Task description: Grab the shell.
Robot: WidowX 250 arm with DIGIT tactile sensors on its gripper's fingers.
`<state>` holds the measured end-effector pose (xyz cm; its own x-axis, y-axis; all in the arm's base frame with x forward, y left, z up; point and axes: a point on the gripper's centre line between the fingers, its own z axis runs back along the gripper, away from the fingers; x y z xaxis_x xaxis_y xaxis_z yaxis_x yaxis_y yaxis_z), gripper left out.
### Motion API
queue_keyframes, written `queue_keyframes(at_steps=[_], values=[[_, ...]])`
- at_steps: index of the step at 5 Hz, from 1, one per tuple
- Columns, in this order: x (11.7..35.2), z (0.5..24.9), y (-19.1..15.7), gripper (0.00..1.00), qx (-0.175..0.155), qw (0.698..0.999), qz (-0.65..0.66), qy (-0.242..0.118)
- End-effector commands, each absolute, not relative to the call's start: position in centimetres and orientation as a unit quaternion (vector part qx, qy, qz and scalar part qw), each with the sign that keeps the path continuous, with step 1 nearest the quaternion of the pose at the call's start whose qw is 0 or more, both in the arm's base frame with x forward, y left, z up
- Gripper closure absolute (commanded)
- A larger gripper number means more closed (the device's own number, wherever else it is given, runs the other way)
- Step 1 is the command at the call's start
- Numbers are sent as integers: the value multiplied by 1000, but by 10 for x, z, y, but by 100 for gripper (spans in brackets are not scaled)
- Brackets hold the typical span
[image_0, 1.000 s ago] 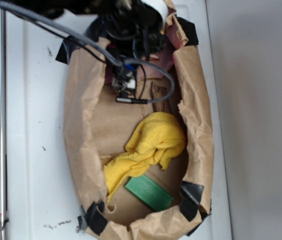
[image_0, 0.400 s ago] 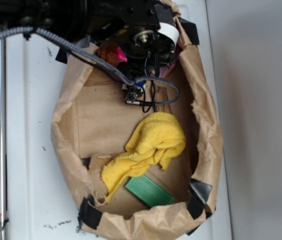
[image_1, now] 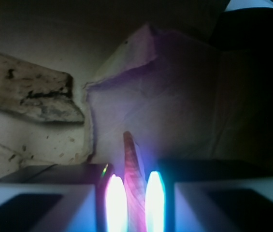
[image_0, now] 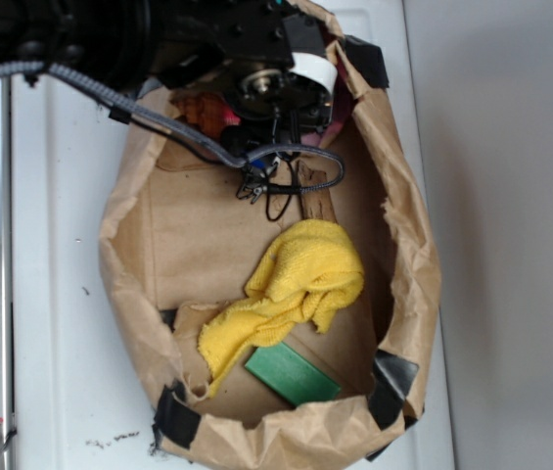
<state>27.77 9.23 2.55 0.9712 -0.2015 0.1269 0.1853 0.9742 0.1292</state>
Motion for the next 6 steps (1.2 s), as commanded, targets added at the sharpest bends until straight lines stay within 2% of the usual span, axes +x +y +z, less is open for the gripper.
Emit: queue_keyframes(at_steps=[1,3,4,5,6], values=[[275,53,89,100,58,987,-102,-109],[251,110,81,100,-19,978,-129,-163],[245,131,76,100,-42,975,-132,-173],[245,145,69,100,-55,975,-140,-164],[244,147,62,100,-26,976,-149,-155]])
